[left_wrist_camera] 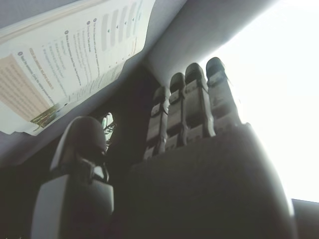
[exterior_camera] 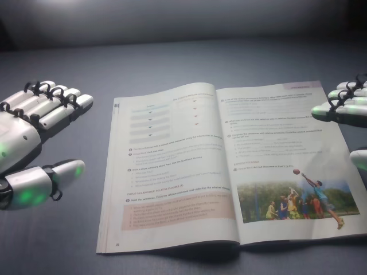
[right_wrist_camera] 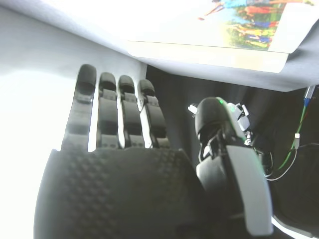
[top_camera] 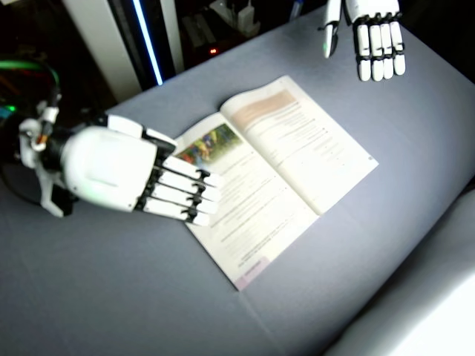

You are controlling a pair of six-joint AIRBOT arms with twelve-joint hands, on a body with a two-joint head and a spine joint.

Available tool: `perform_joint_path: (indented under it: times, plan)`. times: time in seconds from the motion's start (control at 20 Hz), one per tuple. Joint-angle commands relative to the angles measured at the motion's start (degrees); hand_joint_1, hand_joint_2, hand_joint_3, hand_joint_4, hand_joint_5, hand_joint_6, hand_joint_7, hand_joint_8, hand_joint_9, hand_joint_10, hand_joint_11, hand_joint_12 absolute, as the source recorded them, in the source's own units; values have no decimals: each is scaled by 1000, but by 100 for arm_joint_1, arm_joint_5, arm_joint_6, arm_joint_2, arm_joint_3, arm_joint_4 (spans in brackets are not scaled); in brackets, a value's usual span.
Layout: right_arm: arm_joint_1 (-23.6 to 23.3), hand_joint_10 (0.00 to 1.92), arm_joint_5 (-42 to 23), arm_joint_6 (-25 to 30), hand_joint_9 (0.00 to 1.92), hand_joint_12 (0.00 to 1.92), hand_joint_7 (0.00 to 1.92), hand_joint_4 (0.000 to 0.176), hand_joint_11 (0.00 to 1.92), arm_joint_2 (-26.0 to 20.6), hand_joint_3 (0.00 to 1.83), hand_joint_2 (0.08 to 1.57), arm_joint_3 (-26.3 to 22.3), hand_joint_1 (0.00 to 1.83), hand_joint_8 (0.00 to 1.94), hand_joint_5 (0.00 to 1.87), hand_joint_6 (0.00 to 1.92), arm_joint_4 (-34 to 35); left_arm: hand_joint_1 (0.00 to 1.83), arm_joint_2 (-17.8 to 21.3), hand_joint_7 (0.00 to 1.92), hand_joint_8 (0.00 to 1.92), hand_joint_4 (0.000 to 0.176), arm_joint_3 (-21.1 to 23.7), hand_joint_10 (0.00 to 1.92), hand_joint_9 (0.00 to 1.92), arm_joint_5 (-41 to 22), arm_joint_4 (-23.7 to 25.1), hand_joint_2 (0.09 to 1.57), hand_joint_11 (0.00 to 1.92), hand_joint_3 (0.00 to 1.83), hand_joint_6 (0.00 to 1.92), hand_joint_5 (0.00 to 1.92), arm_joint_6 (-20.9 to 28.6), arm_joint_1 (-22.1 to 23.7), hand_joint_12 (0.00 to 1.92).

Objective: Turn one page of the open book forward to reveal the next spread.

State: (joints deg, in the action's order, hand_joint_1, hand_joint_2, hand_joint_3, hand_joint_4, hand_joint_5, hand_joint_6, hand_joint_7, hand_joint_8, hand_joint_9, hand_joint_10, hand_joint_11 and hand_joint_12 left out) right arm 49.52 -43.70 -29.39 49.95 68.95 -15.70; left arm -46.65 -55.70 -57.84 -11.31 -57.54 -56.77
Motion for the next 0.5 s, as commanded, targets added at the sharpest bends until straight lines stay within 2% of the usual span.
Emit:
perform_joint_path:
  times: [0.0, 0.25, 0.4, 0.45]
  plan:
    - [-72, 6, -574, 39, 93, 167, 200, 0, 19, -21, 13, 1451, 33, 158, 5, 177, 5, 182, 0, 11, 12, 5, 0, -30, 0, 0, -674, -17, 1426, 0, 19, 0, 0, 25, 25, 0]
    - [-75, 5, -218, 65, 113, 158, 209, 0, 32, 17, 2, 1469, 101, 199, 4, 180, 3, -6, 0, 11, 4, 2, 0, -32, 0, 0, -669, -13, 1412, 0, 6, 0, 0, 33, 27, 0]
    - [-142, 5, 240, 756, 91, 135, 159, 0, 25, 189, 6, 1494, 439, 13, 3, 141, 2, -563, 0, -2, 0, 0, 0, -32, 0, 0, -649, -15, 1428, 0, 11, 0, 0, 40, 27, 0]
    - [-190, 0, 391, 889, 67, 127, 136, 0, 14, 237, 0, 1476, 517, 2, 0, 129, 0, -712, 0, -4, 0, 0, 0, -32, 0, 0, -649, -15, 1430, 0, 11, 0, 0, 40, 26, 0]
